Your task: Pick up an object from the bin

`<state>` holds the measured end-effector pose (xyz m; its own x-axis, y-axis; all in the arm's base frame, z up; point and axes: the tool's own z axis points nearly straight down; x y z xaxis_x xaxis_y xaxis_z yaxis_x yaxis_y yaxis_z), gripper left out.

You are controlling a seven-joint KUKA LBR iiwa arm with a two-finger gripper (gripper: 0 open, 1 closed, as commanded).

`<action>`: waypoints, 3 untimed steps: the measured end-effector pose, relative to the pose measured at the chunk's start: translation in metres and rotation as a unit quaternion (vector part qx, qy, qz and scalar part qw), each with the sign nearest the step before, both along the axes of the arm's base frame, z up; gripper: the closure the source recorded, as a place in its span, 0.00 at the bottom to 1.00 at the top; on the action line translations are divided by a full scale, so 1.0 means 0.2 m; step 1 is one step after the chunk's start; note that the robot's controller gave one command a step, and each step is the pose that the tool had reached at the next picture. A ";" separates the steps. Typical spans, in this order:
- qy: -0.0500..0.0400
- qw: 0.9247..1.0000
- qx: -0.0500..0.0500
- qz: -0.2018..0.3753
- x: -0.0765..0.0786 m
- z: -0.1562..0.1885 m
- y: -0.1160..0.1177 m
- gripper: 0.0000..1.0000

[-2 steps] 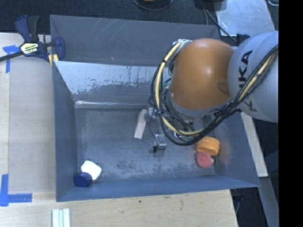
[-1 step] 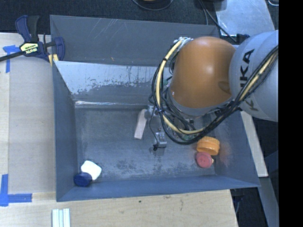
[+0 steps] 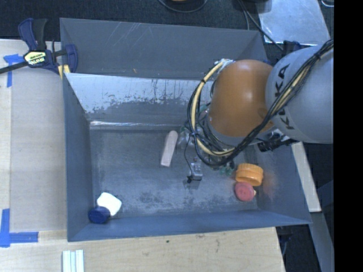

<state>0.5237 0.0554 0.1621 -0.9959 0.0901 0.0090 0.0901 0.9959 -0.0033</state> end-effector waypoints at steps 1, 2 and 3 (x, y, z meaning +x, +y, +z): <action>-0.009 0.996 0.002 0.089 0.16 0.04 0.10 0.00; 0.000 1.000 0.000 0.009 0.23 -0.21 0.16 0.00; -0.012 0.986 0.001 0.166 0.43 -0.19 0.08 0.00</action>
Offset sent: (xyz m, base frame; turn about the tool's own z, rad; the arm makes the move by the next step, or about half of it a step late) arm 0.0451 0.0317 -0.0404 -0.0169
